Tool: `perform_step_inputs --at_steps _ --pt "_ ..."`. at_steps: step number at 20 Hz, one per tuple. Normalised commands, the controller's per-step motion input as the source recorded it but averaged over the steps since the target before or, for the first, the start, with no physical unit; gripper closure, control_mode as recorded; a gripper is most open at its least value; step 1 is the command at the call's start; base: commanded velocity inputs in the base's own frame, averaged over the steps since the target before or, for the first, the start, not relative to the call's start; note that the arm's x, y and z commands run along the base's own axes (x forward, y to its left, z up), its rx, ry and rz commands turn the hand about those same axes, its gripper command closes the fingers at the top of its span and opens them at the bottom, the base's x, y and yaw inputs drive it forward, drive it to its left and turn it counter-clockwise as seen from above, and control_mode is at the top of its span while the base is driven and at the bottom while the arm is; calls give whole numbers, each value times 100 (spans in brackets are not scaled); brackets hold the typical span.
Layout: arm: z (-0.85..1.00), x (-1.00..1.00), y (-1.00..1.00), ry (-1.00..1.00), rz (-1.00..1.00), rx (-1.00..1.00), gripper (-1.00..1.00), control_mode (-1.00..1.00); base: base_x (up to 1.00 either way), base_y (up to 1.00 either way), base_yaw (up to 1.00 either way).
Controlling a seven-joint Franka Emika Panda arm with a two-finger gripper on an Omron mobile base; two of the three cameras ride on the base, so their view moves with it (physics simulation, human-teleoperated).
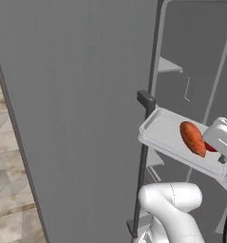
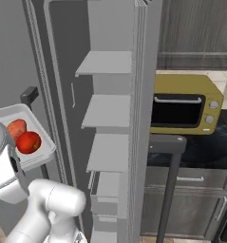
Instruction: Take the sweet potato and tomato out of the freezer and place them in the tupperware container on the counter. Then put the tupperware containing the vegetables back in the freezer.
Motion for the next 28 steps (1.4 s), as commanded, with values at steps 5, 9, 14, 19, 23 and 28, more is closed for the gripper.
perform_step_inputs --at_steps 5,9,14,19,23,28 --pt "0 0 0 0 0 0 100 100 6 -44 1" --pt "0 0 0 0 0 0 100 100 0 -46 0" --pt "0 0 0 0 0 0 100 100 2 -24 0" --pt "3 -5 -7 -1 0 -2 100 -100 0 -7 0" --pt "37 -41 -17 -10 -5 -1 100 -100 0 0 0" --pt "49 -3 -13 -5 -17 -1 100 -100 0 0 0"
